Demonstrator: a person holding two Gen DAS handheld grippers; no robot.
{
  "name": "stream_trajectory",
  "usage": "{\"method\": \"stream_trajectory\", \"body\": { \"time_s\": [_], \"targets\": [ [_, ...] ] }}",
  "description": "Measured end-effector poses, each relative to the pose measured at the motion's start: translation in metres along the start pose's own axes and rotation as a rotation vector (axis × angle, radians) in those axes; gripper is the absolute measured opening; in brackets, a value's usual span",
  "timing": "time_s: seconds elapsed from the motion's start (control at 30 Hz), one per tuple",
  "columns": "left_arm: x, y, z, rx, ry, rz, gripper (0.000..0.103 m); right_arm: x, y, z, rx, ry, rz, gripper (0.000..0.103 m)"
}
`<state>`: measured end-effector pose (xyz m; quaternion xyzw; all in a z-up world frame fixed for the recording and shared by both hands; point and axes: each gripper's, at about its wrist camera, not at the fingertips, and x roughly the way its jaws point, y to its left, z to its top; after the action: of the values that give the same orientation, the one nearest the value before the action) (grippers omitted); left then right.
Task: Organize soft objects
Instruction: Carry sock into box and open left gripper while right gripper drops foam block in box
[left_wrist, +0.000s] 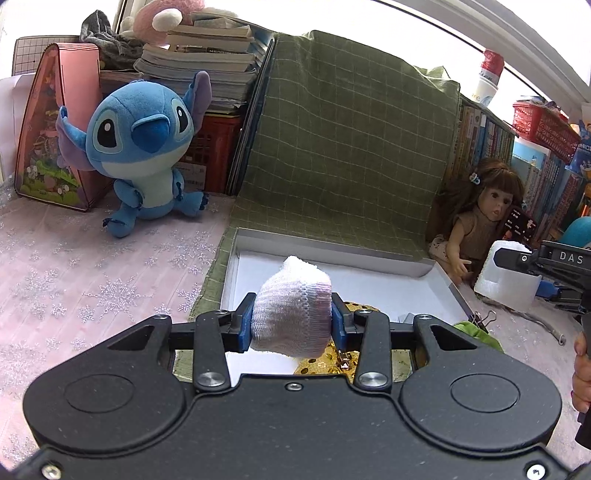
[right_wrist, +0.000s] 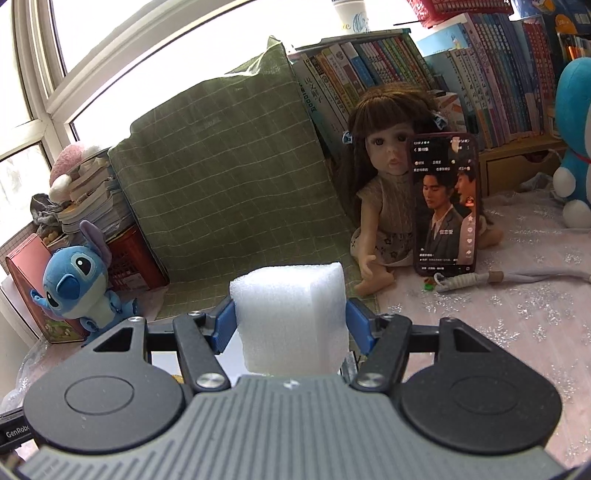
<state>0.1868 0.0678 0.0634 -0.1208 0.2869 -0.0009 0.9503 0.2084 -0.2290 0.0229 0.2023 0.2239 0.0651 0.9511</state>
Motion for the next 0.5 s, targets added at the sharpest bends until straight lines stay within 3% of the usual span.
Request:
{"method": "stream_trajectory", "body": {
  "time_s": [0.27,0.5],
  "targets": [
    [0.025,0.001,-0.008,-0.031,0.037,0.044,0.038,0.057,0.013,-0.008,-0.037,0.080,-0.030,0.066],
    [0.033,0.003,-0.014,-0.042,0.063,0.056,0.038,0.081,0.029,-0.014,-0.163,0.106,-0.067,0.066]
  ]
}}
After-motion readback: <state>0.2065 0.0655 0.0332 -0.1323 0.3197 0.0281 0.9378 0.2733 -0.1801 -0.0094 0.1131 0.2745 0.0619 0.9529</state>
